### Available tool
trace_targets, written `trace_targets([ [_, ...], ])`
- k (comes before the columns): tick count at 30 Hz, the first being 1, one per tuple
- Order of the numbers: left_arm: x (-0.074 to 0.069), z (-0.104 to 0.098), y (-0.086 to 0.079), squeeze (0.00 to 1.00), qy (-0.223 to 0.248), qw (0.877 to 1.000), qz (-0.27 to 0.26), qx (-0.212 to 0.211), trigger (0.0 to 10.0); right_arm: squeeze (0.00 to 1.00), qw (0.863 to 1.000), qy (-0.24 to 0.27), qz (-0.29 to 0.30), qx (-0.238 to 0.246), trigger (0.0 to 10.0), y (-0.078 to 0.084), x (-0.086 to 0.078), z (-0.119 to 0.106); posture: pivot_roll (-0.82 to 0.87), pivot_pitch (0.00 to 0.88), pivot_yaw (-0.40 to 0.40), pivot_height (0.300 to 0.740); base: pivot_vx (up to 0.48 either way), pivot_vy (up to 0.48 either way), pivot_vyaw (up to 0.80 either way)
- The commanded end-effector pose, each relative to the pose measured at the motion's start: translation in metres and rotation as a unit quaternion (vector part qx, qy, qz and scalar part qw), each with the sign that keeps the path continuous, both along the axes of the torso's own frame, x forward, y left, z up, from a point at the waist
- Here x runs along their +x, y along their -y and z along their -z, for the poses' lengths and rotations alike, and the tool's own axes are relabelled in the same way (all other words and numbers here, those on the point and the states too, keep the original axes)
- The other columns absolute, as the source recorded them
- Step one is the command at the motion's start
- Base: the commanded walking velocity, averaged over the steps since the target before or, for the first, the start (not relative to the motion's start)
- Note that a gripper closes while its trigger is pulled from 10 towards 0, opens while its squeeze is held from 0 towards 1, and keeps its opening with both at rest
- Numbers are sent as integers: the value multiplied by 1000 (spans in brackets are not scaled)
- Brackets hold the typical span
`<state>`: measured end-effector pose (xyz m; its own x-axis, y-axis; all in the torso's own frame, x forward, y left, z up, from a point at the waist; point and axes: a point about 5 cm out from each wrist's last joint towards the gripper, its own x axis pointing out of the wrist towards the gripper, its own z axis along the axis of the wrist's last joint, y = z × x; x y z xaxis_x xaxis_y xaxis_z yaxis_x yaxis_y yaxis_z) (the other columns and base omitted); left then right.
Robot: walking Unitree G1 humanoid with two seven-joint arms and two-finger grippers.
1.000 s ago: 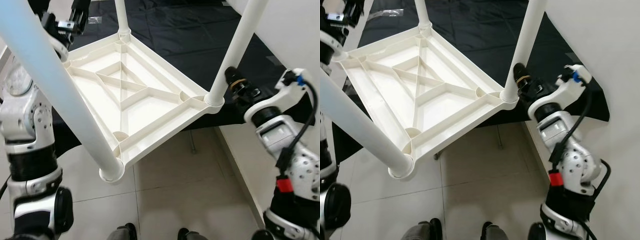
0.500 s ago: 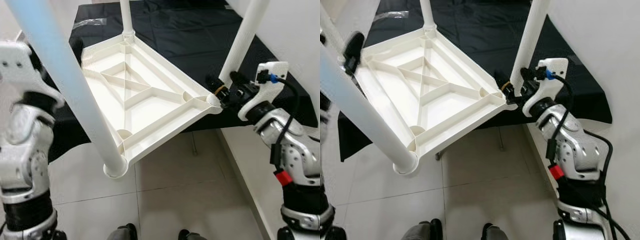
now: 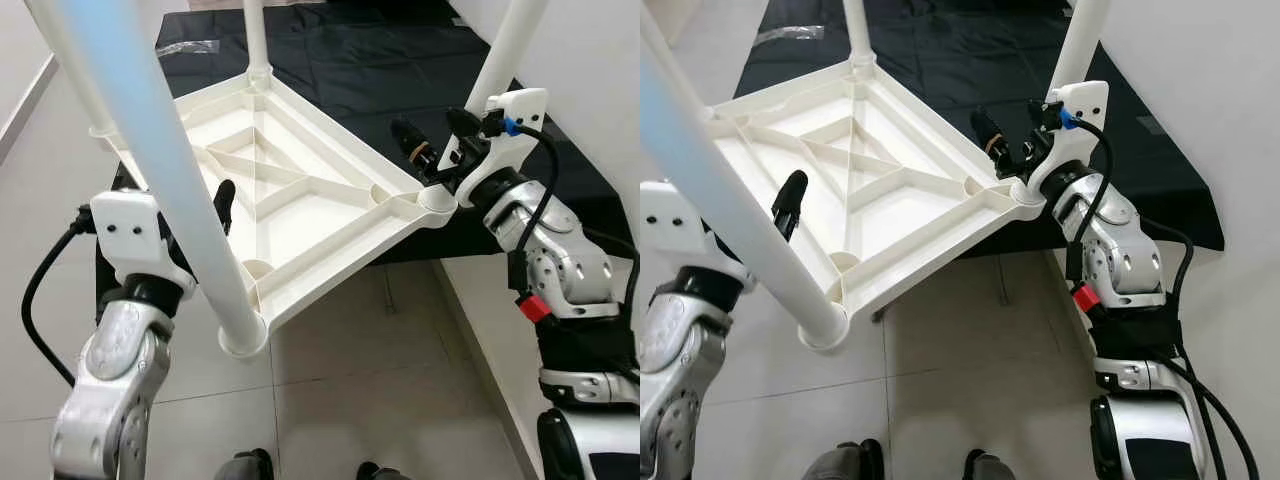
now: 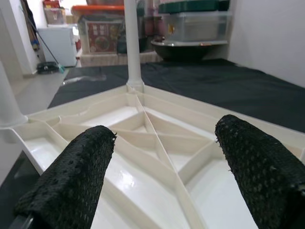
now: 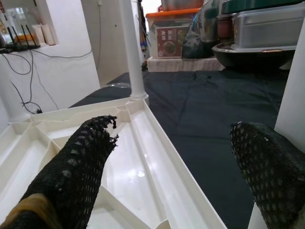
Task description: Building children table
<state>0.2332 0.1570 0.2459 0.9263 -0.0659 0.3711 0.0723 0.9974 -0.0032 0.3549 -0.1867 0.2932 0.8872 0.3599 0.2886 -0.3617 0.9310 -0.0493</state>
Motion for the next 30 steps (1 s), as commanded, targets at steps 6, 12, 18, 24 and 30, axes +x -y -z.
trace_targets([
  [6,-17,9,13,0,-21,1000,3,14,10000,710,1000,4,6,-12,10000,4,8,4,84,204,-12,740,0,0,0],
  [12,-17,4,8,0,-10,999,-22,21,10000,675,1000,8,-2,-15,10000,1,14,3,85,204,-17,740,0,0,0],
  [18,-17,-6,2,0,12,999,-43,32,10000,675,1000,5,-15,-11,10000,-1,13,6,88,200,-27,740,0,0,0],
  [24,-25,-13,-12,0,22,994,-107,31,10000,675,1000,-5,-24,-19,10000,-3,12,15,89,199,-24,740,0,0,0],
  [30,-37,12,-26,0,-42,985,-160,45,10000,671,1000,-17,-18,-15,10000,2,11,26,92,200,-23,740,0,0,0],
])
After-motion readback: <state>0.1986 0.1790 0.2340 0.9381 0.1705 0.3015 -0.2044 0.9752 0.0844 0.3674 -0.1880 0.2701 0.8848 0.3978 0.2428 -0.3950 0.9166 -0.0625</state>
